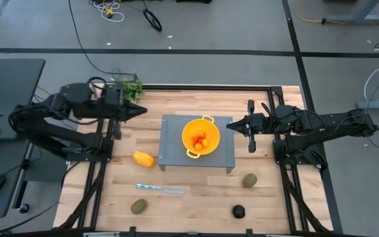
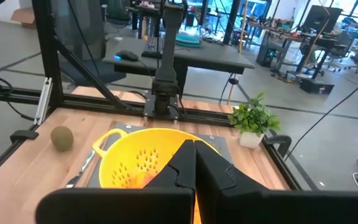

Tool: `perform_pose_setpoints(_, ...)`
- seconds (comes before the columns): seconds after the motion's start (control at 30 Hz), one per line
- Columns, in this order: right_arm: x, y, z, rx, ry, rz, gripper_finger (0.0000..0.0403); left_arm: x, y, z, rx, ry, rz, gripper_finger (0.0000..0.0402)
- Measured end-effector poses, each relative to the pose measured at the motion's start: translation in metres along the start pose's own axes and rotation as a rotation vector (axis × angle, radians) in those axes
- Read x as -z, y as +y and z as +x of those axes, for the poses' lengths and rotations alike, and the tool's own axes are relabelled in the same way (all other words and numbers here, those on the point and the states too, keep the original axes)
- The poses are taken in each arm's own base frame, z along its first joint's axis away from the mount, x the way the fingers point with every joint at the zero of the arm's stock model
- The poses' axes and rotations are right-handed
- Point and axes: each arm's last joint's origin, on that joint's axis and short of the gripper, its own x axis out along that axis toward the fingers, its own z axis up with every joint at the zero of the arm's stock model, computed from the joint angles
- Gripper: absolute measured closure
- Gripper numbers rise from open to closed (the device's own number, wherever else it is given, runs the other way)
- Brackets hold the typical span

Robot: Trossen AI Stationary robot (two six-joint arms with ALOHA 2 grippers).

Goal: Pick & Place Fruit
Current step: Put the right kiwi into the strainer bowl on the shelf

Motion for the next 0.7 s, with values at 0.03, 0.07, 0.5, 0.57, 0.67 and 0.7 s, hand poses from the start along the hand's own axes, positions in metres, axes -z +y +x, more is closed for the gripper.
perform_pose_setpoints(0.03, 0.000, 0.000, 0.000, 0.000, 0.001, 0.000, 0.0402, -0.001, 0.001, -0.005, -0.001, -0.013, 0.001, 0.0399)
perform_pose_setpoints(0.07, 0.000, 0.000, 0.000, 0.000, 0.002, 0.000, 0.0402, -0.002, 0.001, -0.010, -0.001, -0.025, 0.001, 0.0399)
perform_pose_setpoints(0.5, 0.000, 0.000, 0.000, 0.000, 0.002, 0.026, 0.0402, -0.002, 0.004, -0.026, 0.000, -0.041, 0.025, 0.0400)
perform_pose_setpoints(0.57, 0.000, 0.000, 0.000, 0.000, 0.002, 0.026, 0.0402, 0.000, 0.003, -0.023, 0.004, -0.032, 0.028, 0.0400)
perform_pose_setpoints(0.67, 0.001, 0.000, 0.000, -0.001, 0.010, 0.024, 0.0402, 0.010, 0.002, -0.015, 0.022, -0.027, 0.027, 0.0400)
perform_pose_setpoints(0.7, 0.002, 0.000, 0.000, -0.002, 0.016, 0.024, 0.0402, 0.014, 0.001, -0.012, 0.029, -0.037, 0.021, 0.0400)
